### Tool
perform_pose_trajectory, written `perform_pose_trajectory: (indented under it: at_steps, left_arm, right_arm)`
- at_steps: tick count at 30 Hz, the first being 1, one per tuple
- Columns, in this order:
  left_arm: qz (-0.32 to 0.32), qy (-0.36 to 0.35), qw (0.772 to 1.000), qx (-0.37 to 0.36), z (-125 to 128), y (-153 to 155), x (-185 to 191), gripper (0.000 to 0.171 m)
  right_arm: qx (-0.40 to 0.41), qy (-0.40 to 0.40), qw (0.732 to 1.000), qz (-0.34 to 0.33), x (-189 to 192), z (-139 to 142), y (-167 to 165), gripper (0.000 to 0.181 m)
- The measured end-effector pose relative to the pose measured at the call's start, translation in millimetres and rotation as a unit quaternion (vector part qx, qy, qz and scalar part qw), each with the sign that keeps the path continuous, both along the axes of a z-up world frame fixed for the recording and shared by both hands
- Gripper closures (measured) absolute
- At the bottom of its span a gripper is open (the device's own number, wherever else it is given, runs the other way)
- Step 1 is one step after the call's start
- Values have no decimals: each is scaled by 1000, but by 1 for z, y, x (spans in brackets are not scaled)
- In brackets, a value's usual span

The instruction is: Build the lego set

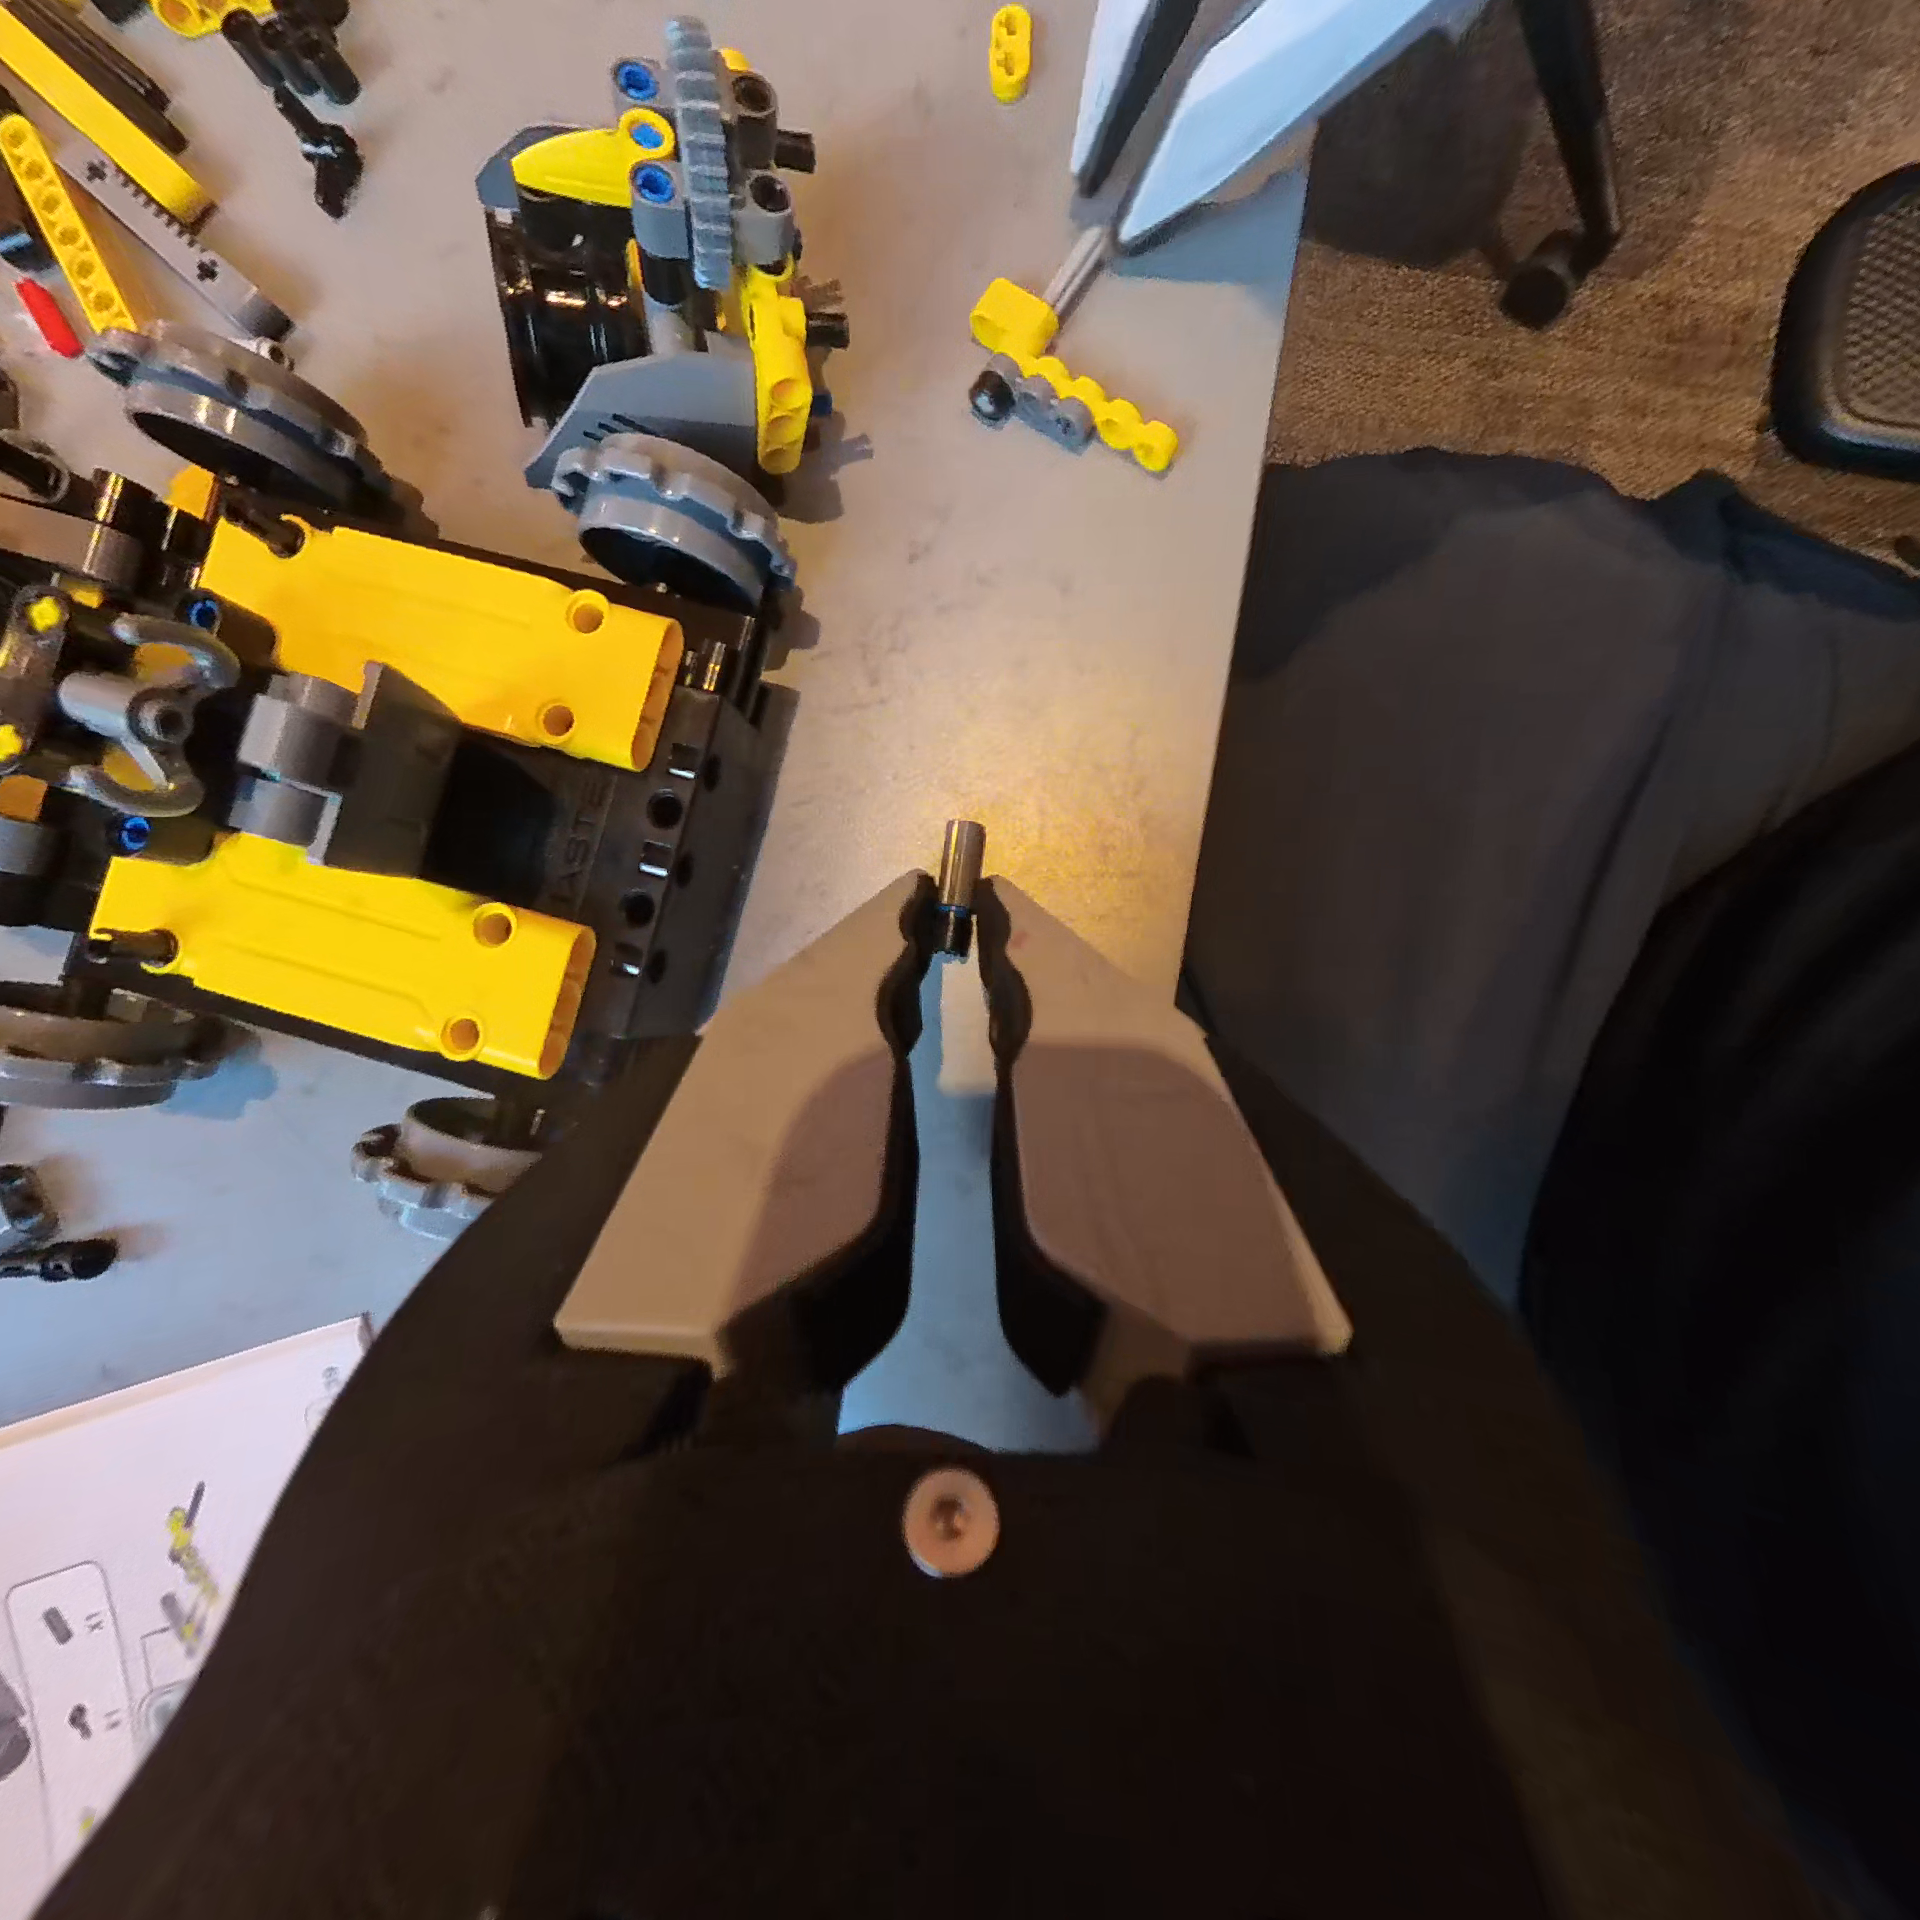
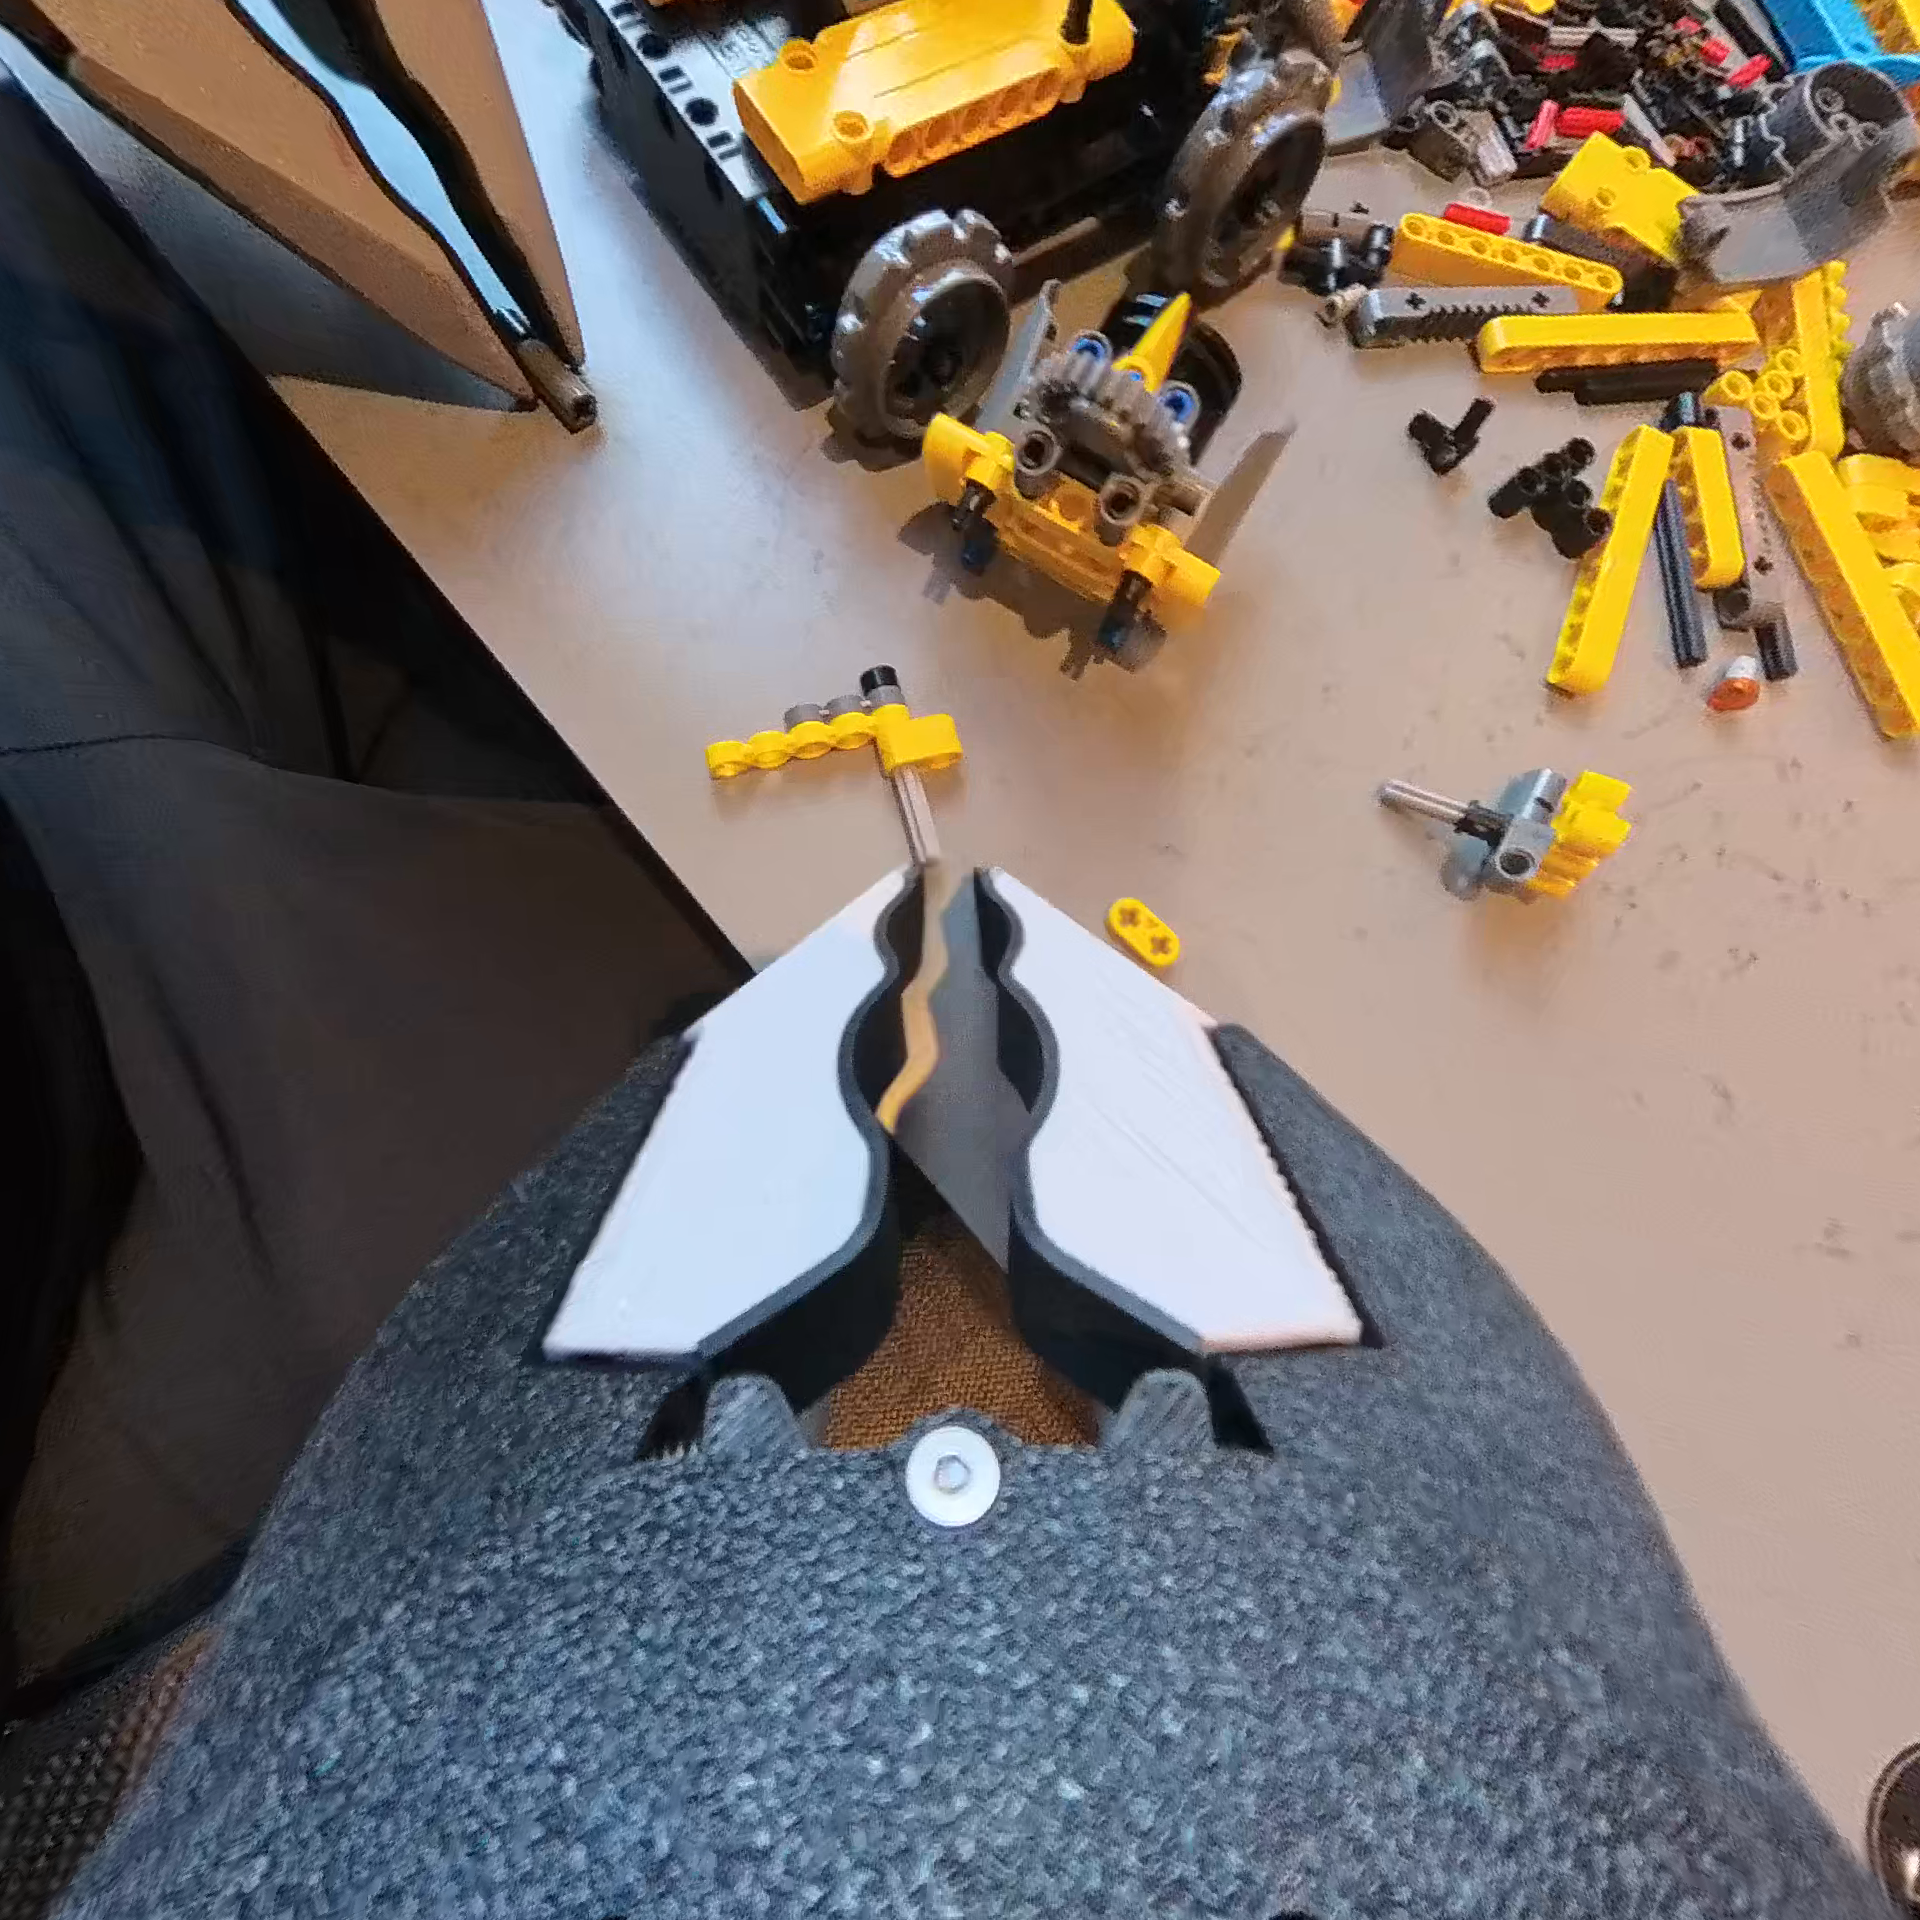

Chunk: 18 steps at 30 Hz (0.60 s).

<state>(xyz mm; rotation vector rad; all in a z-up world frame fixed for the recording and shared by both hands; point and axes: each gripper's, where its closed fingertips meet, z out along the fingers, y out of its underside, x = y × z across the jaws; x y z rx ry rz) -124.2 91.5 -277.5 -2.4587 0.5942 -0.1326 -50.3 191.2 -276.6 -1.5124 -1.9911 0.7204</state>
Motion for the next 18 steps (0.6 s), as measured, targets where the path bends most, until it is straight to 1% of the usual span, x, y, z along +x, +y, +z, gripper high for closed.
perform_pose_trajectory:
  at_steps: [1,4,8,10,11,13,16,18]
  left_arm:
    - [5,-4,1000,1,0,0,0,165]
    - [14,-17,1000,8,0,-3,2,165]
    - [25,-39,999,12,0,-6,3,165]
    - [28,-46,998,11,1,-7,3,165]
    - [29,-48,998,11,1,-7,3,162]
    - [34,-47,998,14,2,-8,3,150]
    - [39,-44,998,29,9,-14,3,149]
    - [45,-46,997,34,13,-22,3,149]
  right_arm:
    - [-5,3,1000,0,2,0,2,167]
    - [-10,21,1000,1,11,8,8,166]
    - [-26,36,999,-18,18,15,33,162]
    - [-7,39,999,9,14,15,41,162]
    - [2,39,999,23,11,15,44,163]
    - [5,26,998,53,6,13,46,162]
    - [-1,2,994,105,1,7,43,161]
    - [-1,-23,992,128,1,-1,43,161]
